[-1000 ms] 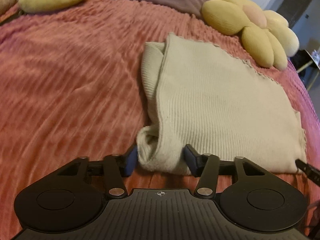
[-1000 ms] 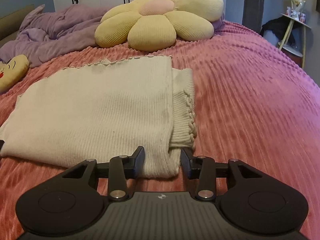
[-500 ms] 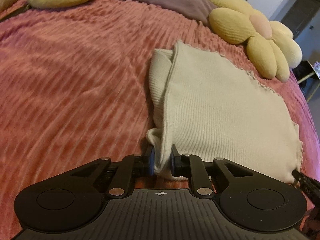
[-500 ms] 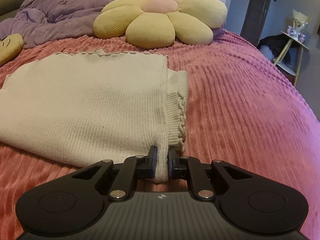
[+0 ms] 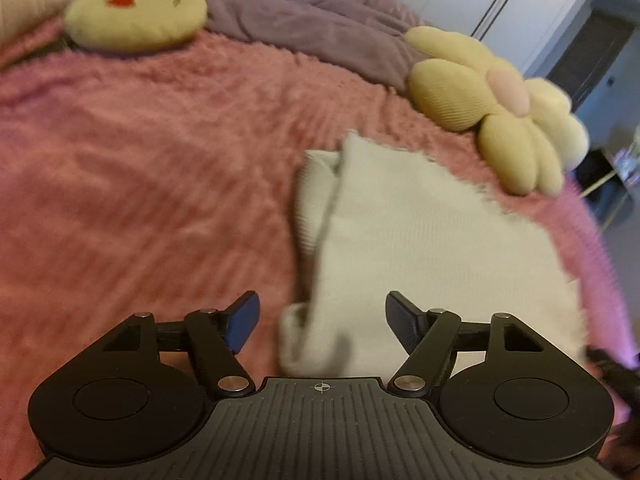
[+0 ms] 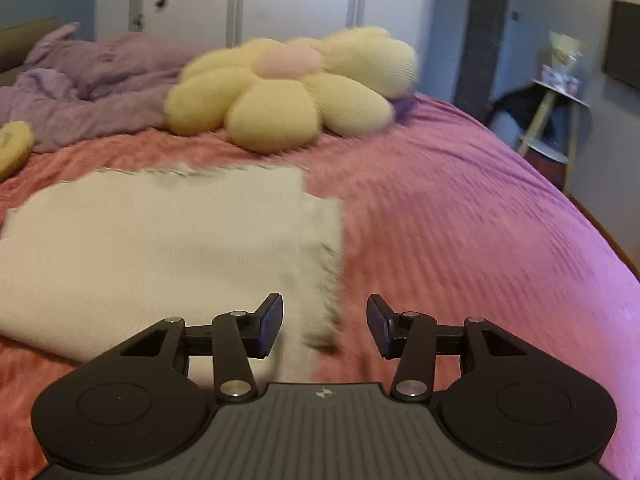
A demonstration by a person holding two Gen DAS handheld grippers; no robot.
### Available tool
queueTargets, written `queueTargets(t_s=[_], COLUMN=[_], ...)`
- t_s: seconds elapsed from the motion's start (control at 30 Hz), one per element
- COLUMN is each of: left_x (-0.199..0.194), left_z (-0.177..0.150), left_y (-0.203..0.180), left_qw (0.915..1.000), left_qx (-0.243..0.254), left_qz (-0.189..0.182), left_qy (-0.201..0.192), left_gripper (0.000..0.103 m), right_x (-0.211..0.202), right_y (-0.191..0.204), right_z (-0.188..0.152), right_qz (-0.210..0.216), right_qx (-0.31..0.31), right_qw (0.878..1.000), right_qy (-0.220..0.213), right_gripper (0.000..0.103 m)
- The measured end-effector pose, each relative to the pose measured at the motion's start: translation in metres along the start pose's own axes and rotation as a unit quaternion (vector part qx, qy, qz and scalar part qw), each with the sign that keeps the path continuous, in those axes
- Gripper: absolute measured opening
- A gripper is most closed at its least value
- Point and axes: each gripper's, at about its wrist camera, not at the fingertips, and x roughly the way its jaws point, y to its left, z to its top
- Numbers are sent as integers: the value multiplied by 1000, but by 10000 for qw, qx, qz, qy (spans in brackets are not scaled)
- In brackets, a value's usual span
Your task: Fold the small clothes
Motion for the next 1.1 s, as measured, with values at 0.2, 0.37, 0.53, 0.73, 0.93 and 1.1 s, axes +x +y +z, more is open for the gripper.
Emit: queueTargets(t_s=[0.2, 0.37, 0.53, 0.73, 0.93, 1.1], left_x=[26, 61, 85, 56, 34, 38], left_z=[8, 13, 14, 9, -10, -10], left_y=[-26, -46, -21, 10, 22, 18], left_qw=[9995, 9951, 9947, 9995, 9962, 9924], left_qx=[180, 695, 213, -124, -90, -224], left_qz=[148, 682, 1003, 230, -558, -864], left_qy=[-191, -185, -8, 186, 666, 848], left_gripper=[75, 74, 89, 84, 84, 78], right_x=[23, 51, 75, 59, 12, -6], right_y=[47, 51, 34, 41, 52, 67], right_z=[13, 22, 14, 14, -8, -15], right_qz=[607, 602, 574, 349, 469, 640], right_qx=[-539, -579, -761, -1120, -783, -655], right_qw=[9967, 9965, 9954, 9930, 9958, 9958], right_qy=[-42, -12, 28, 117, -11, -22], right_gripper=[37, 37, 37, 45, 51, 52])
